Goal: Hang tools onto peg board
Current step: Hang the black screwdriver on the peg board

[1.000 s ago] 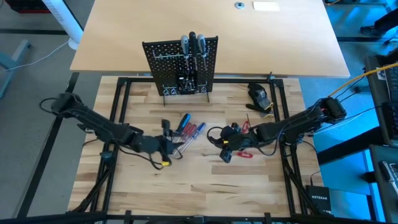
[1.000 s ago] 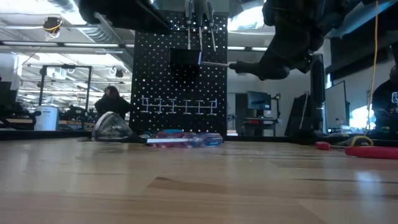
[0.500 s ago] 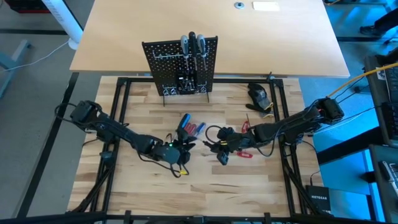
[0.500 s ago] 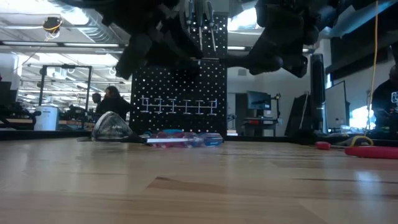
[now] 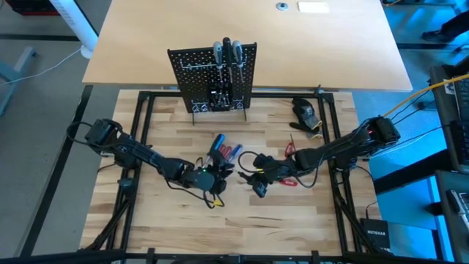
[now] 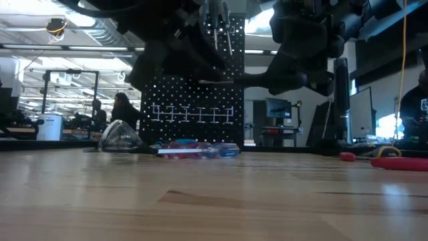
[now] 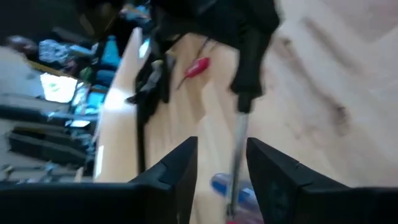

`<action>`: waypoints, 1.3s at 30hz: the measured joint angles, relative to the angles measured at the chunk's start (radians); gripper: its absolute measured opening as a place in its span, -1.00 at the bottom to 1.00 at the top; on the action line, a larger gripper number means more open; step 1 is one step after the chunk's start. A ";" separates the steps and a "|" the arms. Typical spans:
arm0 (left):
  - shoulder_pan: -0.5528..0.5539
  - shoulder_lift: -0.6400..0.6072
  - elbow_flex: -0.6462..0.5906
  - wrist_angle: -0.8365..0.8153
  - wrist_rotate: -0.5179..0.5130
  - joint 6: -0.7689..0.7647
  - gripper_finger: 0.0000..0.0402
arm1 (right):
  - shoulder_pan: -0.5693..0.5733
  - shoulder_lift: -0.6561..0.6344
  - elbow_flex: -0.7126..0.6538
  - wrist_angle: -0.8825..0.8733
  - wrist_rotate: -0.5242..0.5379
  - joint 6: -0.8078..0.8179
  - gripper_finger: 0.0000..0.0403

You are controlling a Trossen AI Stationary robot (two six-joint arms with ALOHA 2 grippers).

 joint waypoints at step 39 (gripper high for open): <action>0.013 0.000 -0.002 -0.073 0.070 -0.050 -0.96 | 0.001 0.000 0.000 0.048 -0.008 0.001 -0.36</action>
